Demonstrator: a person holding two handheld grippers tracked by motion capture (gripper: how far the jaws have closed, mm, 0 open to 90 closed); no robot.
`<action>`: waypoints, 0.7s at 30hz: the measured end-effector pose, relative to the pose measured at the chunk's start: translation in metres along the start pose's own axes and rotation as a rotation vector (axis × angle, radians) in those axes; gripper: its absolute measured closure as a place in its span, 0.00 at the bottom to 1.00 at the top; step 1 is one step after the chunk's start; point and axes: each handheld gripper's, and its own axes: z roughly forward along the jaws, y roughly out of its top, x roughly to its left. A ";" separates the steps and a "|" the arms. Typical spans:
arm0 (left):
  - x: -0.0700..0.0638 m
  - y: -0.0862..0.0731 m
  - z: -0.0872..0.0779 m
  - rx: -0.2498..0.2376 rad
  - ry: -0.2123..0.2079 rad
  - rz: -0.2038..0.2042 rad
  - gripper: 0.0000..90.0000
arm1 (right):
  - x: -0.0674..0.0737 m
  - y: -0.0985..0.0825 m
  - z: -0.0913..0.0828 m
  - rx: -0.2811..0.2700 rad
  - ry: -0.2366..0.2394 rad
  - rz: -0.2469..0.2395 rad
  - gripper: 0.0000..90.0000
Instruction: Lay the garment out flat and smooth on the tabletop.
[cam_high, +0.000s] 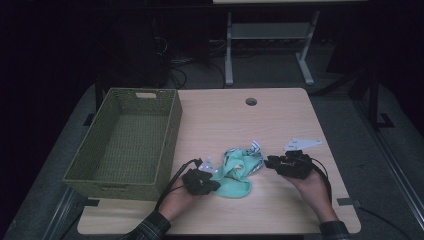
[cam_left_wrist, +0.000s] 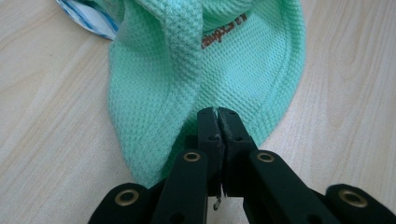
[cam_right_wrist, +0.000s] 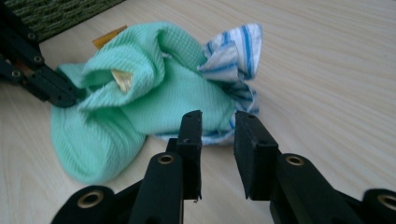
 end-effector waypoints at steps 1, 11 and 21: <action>0.000 0.000 0.000 0.002 0.001 0.001 0.98 | -0.001 0.002 0.003 -0.001 0.005 -0.004 0.81; -0.001 0.000 0.001 -0.011 0.001 -0.014 0.98 | -0.007 0.018 0.033 0.026 0.011 0.016 0.88; 0.000 0.000 0.000 -0.005 -0.006 -0.013 0.98 | -0.014 0.010 0.051 0.082 0.018 0.049 0.83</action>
